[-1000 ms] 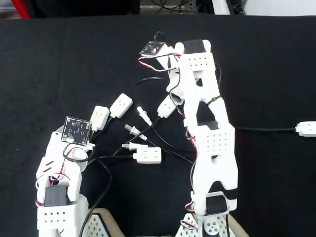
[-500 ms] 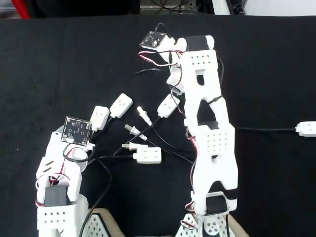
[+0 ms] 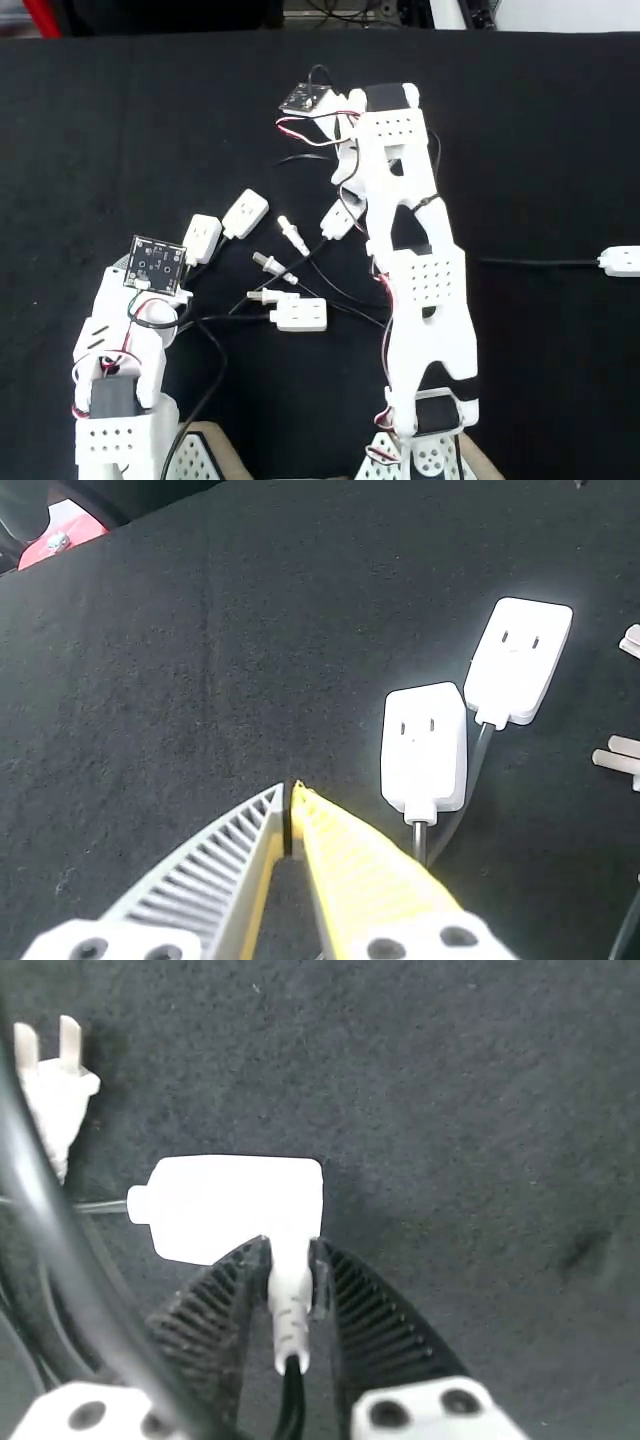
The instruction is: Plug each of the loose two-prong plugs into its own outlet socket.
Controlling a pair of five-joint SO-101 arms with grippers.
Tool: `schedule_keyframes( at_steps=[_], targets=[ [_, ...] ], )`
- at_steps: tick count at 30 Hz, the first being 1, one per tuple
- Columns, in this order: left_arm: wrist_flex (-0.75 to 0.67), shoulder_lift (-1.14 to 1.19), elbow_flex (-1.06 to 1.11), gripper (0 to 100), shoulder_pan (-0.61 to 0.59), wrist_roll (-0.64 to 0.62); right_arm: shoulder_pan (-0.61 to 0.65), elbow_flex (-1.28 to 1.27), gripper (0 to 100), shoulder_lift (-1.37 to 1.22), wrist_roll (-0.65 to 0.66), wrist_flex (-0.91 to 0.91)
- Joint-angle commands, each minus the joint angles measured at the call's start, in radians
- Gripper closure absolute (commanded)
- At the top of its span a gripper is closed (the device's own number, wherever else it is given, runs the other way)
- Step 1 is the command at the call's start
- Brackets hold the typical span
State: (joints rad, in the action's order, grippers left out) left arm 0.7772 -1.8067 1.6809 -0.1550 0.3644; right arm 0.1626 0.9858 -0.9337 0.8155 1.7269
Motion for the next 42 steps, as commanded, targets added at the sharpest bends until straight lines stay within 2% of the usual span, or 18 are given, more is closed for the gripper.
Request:
schedule_keyframes(
  at_steps=[1, 9, 15, 27, 36, 42],
  targets=[
    [0.009, -0.006, 0.018, 97, -0.004, 0.008, 0.008, 0.051, 98.7, 0.005, -0.012, 0.000],
    [0.009, -0.006, 0.018, 97, -0.004, 0.008, 0.029, 0.053, 98.7, -0.097, -0.044, -0.057],
    [0.008, -0.006, 0.018, 97, -0.004, 0.008, -0.026, 0.163, 98.7, -0.099, -0.044, 0.040],
    [0.008, -0.006, 0.018, 97, -0.004, 0.008, -0.456, 0.170, 98.7, -0.101, 0.100, 0.028],
    [0.008, -0.006, 0.018, 97, -0.002, 0.008, -0.858, 0.170, 98.7, -0.105, 0.244, -0.149],
    [0.008, -0.006, 0.018, 97, 0.001, 0.006, -1.017, 0.160, 98.4, -0.105, 0.293, -0.293]
  ],
)
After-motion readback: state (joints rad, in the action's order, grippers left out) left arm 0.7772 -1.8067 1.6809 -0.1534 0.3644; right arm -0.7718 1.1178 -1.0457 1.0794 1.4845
